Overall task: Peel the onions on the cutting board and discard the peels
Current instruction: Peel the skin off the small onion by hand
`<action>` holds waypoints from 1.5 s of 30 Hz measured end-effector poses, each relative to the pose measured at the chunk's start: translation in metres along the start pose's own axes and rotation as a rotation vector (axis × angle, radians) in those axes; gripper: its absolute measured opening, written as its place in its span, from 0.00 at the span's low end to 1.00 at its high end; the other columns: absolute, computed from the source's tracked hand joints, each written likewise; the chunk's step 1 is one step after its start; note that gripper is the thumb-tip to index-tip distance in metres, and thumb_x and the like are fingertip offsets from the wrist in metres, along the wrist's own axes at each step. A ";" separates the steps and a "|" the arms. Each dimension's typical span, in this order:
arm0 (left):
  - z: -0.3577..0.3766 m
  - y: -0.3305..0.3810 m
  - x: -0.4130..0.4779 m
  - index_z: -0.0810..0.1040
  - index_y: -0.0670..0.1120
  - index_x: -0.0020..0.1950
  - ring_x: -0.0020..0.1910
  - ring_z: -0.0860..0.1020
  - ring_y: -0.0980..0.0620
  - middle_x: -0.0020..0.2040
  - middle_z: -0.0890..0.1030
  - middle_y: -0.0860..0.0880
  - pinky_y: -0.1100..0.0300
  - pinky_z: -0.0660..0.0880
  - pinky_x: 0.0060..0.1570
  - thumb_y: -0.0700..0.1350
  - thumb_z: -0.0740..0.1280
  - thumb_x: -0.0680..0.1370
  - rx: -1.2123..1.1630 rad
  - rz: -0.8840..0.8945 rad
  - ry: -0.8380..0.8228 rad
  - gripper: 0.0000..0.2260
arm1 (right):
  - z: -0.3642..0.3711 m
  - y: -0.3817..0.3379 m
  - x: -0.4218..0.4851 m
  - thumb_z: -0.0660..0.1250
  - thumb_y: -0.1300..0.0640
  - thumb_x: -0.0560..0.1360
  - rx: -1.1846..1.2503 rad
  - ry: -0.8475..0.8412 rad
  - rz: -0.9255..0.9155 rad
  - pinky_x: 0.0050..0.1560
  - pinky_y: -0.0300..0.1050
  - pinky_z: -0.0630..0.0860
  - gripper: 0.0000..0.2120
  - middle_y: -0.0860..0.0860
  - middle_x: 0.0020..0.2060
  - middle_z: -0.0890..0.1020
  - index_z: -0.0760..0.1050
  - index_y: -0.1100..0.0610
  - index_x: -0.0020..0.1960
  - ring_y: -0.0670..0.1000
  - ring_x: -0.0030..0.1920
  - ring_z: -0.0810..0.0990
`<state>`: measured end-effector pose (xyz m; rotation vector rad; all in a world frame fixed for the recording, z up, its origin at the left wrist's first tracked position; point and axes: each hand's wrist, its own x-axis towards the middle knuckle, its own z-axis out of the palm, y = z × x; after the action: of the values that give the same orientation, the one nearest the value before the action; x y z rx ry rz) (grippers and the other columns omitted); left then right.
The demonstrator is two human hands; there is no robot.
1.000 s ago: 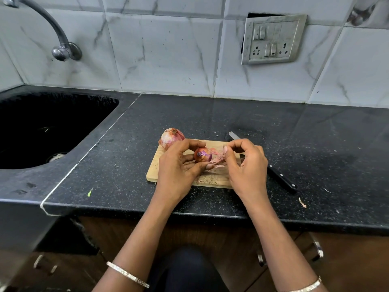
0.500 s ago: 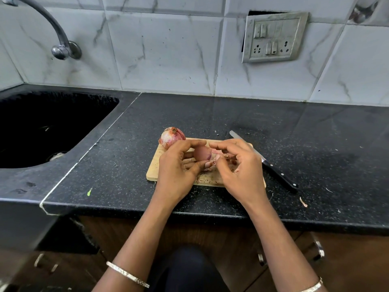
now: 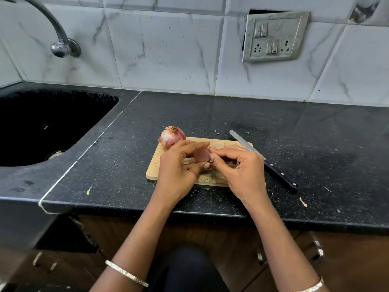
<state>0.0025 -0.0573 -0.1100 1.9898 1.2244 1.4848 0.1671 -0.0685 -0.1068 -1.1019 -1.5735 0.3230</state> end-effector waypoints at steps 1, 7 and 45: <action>0.000 0.000 0.000 0.84 0.49 0.62 0.57 0.80 0.62 0.56 0.83 0.54 0.75 0.70 0.59 0.37 0.80 0.69 -0.001 -0.001 -0.005 0.23 | 0.000 0.000 0.000 0.76 0.64 0.74 0.000 0.004 0.011 0.49 0.35 0.79 0.06 0.47 0.43 0.87 0.87 0.57 0.50 0.42 0.47 0.85; -0.001 0.001 0.000 0.84 0.47 0.62 0.56 0.78 0.68 0.56 0.83 0.53 0.77 0.69 0.58 0.36 0.80 0.69 -0.008 -0.012 0.003 0.22 | -0.001 -0.003 0.000 0.76 0.63 0.73 0.024 0.000 0.016 0.50 0.33 0.79 0.07 0.45 0.44 0.87 0.87 0.57 0.51 0.40 0.48 0.85; 0.001 -0.001 0.001 0.85 0.47 0.60 0.52 0.82 0.60 0.55 0.83 0.53 0.70 0.75 0.57 0.40 0.82 0.68 0.025 -0.017 0.017 0.21 | 0.006 -0.003 0.001 0.73 0.59 0.73 -0.153 0.020 -0.042 0.42 0.50 0.82 0.02 0.46 0.39 0.85 0.84 0.57 0.45 0.46 0.40 0.83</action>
<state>0.0030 -0.0559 -0.1107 1.9822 1.2694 1.4881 0.1610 -0.0676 -0.1063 -1.1843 -1.6223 0.1649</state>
